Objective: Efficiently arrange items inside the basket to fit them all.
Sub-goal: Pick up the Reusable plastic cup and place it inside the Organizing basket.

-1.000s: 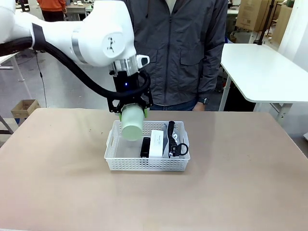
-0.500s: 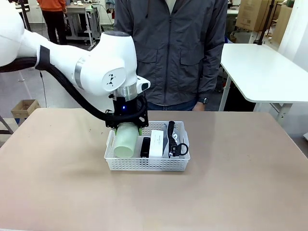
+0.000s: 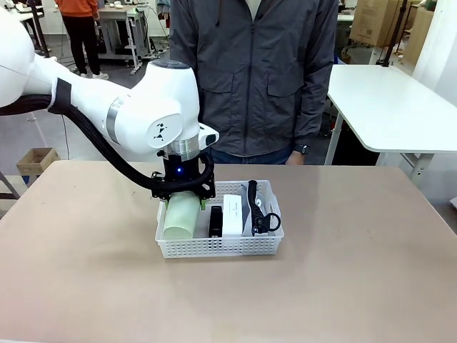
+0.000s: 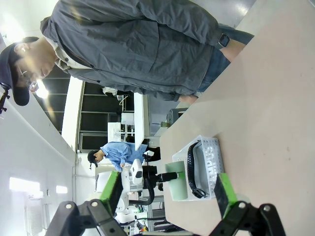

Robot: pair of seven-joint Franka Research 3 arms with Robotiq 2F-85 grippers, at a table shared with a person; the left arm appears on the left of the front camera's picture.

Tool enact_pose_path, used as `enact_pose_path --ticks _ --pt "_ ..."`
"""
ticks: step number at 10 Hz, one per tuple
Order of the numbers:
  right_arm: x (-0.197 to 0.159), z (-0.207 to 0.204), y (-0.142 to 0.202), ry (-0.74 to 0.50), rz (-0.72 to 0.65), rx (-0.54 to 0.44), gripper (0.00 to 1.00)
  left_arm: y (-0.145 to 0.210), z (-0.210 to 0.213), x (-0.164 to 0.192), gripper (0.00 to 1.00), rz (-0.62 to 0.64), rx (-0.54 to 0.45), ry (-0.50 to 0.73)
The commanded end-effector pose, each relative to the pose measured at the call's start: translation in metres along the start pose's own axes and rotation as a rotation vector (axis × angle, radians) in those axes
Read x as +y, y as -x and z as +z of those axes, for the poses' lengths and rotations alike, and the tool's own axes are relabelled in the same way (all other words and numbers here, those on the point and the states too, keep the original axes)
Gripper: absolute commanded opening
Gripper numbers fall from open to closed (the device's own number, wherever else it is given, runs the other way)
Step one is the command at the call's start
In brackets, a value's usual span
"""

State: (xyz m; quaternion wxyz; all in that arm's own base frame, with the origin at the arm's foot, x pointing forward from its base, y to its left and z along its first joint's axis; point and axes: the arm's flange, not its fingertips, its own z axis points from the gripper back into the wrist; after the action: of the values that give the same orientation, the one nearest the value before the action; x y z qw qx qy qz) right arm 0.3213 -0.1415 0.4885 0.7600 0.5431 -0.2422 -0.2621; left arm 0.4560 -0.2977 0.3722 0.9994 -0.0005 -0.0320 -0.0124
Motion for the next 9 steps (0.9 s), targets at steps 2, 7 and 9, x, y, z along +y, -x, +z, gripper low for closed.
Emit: enact_pose_path --ticks 2,7,9 --pt "0.0049 -0.0003 -0.0008 -0.028 -0.019 -0.009 1.0 -0.001 -0.0064 -0.001 0.91 -0.001 0.002 -0.015" --pt "0.0049 -0.0003 -0.0008 -0.028 -0.019 -0.009 1.0 -0.0044 -0.0101 -0.0004 0.91 -0.012 0.026 -0.005" --pt "0.0049 -0.0003 -0.0008 -0.028 -0.019 -0.009 1.0 -0.0062 -0.0115 -0.0002 0.91 -0.018 0.035 0.003"
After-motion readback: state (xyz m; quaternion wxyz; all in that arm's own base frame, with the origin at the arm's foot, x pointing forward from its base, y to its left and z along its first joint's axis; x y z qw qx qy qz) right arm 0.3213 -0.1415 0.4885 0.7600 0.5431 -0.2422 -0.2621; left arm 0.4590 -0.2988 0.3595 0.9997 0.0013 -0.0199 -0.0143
